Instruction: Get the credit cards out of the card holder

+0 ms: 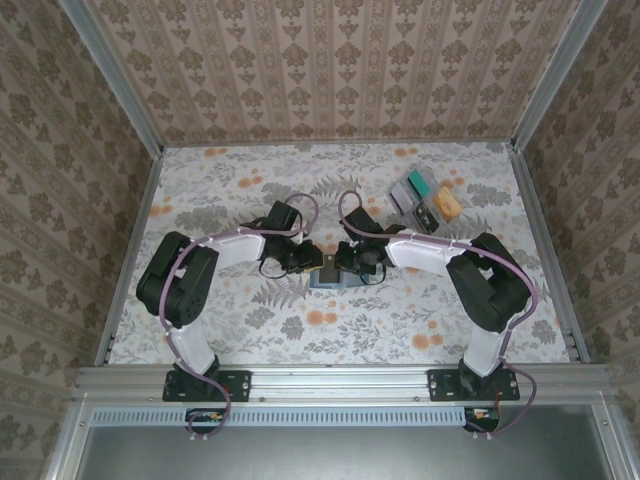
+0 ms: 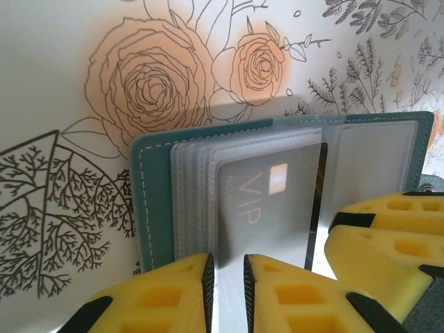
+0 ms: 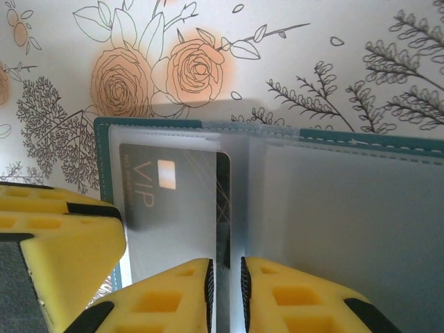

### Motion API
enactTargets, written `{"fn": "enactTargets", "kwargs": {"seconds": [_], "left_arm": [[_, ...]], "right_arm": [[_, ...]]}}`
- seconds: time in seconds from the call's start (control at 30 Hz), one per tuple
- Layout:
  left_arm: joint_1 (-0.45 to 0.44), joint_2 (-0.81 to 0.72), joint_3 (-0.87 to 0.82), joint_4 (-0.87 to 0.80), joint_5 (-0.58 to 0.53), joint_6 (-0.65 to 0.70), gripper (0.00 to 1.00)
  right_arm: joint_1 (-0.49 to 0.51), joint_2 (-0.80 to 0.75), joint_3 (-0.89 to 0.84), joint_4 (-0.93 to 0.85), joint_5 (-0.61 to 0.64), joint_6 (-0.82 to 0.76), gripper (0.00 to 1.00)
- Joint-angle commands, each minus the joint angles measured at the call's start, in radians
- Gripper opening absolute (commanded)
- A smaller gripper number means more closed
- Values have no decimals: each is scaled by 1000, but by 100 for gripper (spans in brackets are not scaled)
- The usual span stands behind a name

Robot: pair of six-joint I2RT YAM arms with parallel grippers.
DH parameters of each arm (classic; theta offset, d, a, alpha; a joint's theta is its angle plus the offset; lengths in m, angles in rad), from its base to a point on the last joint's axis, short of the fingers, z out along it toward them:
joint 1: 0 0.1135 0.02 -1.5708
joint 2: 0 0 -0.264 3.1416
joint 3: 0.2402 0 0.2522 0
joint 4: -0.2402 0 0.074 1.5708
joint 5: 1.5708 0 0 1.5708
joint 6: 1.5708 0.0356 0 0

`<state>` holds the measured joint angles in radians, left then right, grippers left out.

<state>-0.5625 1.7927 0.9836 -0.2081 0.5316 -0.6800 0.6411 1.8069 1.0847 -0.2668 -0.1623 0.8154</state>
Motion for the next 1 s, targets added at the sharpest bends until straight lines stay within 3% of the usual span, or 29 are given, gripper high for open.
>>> {"fn": "enactTargets", "kwargs": {"seconds": [0.0, 0.47, 0.97], "left_arm": [[-4, 20, 24, -5, 11, 13, 20], [-2, 37, -2, -41, -41, 19, 19], [-4, 45, -16, -37, -43, 17, 18]], "right_arm": [[-7, 22, -6, 33, -33, 3, 22], [-45, 22, -57, 99, -82, -12, 22], [-72, -6, -169, 342, -228, 3, 20]]}}
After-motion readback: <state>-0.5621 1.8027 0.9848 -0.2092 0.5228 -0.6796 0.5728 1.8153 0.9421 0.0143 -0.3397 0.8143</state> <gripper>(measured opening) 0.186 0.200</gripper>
